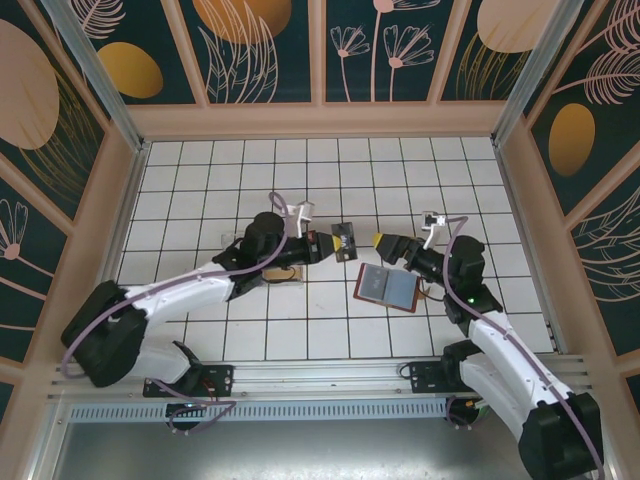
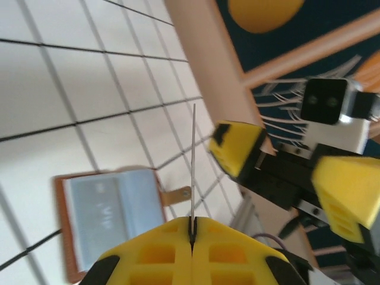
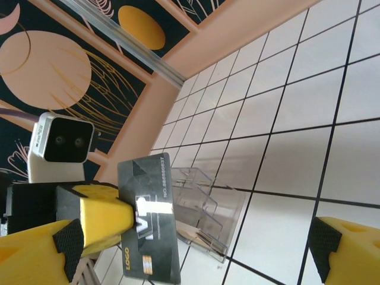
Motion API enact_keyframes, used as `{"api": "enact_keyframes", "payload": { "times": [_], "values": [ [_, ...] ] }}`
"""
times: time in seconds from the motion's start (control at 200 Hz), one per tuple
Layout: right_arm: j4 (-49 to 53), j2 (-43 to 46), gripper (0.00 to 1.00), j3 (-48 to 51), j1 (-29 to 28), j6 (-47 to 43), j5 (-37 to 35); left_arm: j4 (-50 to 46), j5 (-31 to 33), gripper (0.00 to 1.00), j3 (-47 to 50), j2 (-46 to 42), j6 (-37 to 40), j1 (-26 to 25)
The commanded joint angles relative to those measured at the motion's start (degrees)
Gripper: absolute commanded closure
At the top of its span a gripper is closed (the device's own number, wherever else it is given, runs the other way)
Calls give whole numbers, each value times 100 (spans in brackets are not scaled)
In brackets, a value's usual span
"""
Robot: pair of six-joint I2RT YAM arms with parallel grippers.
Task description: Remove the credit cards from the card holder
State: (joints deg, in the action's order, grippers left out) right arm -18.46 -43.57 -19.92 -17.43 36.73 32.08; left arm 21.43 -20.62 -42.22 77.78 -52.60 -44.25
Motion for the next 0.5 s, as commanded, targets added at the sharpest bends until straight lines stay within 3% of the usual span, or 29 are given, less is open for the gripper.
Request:
{"api": "enact_keyframes", "payload": {
  "times": [0.0, 0.23, 0.36, 0.495],
  "values": [
    [132, -83, 1, -285, -350, -402, -602, -1524, 1615, 100, 105, -724, 369, 3],
    [518, -358, 1, -650, -1029, -737, -1107, -4048, 3439, 100, -503, -1524, 2155, -3],
    [569, -213, 1, -640, -1070, -678, -1168, -4626, 4055, 100, -883, -1548, 3218, -3],
    [687, 98, 1, -594, -1070, -599, -1271, -4898, 4083, 100, -1243, -1395, 4860, 2]
  ]
}}
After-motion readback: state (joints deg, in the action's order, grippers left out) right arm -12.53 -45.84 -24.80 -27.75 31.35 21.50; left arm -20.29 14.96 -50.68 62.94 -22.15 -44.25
